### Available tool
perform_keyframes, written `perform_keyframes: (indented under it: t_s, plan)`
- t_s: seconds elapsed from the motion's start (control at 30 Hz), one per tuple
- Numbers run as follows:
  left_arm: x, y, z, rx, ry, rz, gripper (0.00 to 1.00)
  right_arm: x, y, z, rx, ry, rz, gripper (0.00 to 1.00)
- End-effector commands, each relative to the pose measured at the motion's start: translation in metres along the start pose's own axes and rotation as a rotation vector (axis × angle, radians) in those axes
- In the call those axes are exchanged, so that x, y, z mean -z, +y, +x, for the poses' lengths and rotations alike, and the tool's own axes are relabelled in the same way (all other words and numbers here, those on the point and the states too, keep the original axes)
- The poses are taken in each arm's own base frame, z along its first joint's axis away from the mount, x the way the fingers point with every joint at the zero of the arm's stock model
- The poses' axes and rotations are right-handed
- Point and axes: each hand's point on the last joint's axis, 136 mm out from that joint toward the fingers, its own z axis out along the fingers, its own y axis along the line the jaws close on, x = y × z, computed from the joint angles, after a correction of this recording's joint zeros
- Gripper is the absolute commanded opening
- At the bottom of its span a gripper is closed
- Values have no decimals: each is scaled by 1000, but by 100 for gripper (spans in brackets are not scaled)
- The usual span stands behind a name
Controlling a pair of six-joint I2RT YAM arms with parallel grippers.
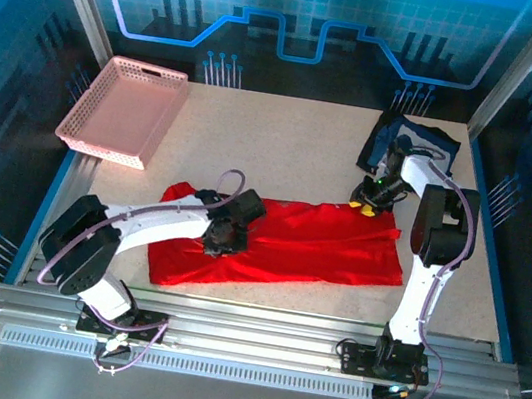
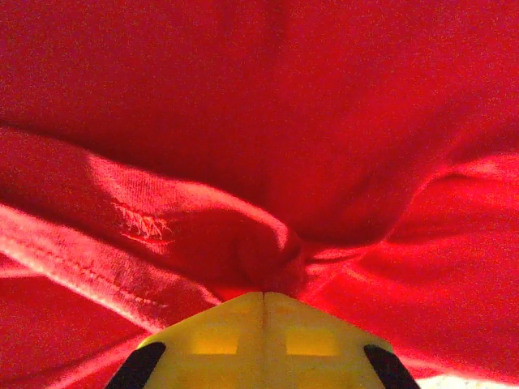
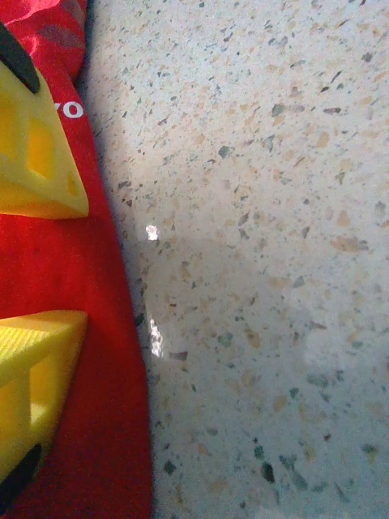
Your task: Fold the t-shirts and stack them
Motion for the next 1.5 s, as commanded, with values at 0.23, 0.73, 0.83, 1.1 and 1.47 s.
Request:
perform_keyframes:
  t_s: [0.23, 0.73, 0.83, 1.1, 1.47]
  plan:
    - [66, 13, -14, 145, -250, 155, 47, -12, -5, 5, 3, 43, 17, 39]
    - [15, 9, -129, 225, -67, 181, 44, -17, -4, 11, 15, 63, 14, 38]
    - [-1, -2, -123, 192, 6, 178, 39, -17, -5, 13, 20, 63, 21, 38]
    - [-20, -14, -71, 147, 139, 234, 34, -25, -6, 11, 3, 72, 14, 38]
    - [-17, 7, 5, 153, 237, 154, 32, -26, -9, 8, -1, 69, 40, 38]
